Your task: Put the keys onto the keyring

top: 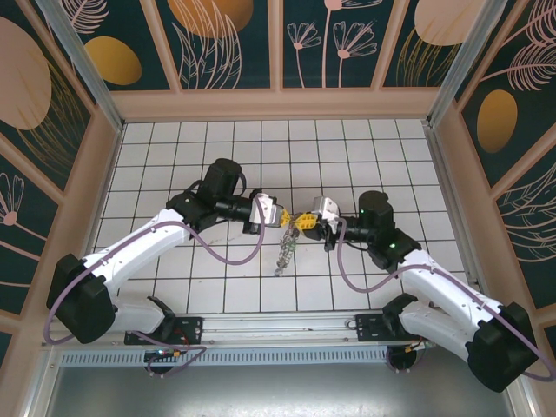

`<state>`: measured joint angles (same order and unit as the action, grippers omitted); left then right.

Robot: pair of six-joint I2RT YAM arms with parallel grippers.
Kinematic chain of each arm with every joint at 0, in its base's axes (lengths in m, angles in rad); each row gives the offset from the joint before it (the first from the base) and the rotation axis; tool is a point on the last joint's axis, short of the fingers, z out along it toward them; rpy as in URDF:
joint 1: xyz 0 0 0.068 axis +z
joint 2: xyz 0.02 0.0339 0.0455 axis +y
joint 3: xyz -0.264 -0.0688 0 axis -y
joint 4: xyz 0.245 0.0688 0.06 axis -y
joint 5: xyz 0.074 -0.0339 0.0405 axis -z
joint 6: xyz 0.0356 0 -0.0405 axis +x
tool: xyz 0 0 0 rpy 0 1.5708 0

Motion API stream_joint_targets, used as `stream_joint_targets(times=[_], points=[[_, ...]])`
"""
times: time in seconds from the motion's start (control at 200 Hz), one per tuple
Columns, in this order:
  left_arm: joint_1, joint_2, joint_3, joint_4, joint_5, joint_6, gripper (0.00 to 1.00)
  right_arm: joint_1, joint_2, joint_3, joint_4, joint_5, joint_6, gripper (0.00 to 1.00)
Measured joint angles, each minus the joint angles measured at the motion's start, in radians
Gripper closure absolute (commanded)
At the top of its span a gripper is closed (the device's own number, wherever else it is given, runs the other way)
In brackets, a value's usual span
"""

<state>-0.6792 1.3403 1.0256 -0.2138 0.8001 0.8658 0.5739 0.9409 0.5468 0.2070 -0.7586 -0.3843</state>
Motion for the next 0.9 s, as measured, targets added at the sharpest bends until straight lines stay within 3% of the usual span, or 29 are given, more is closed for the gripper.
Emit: stream_joint_targets(times=[0.901], points=[[-0.020, -0.001, 0.027, -0.018, -0.096, -0.003, 1.00, -0.016, 0.009, 0.000, -0.003, -0.075, 0.024, 1.00]])
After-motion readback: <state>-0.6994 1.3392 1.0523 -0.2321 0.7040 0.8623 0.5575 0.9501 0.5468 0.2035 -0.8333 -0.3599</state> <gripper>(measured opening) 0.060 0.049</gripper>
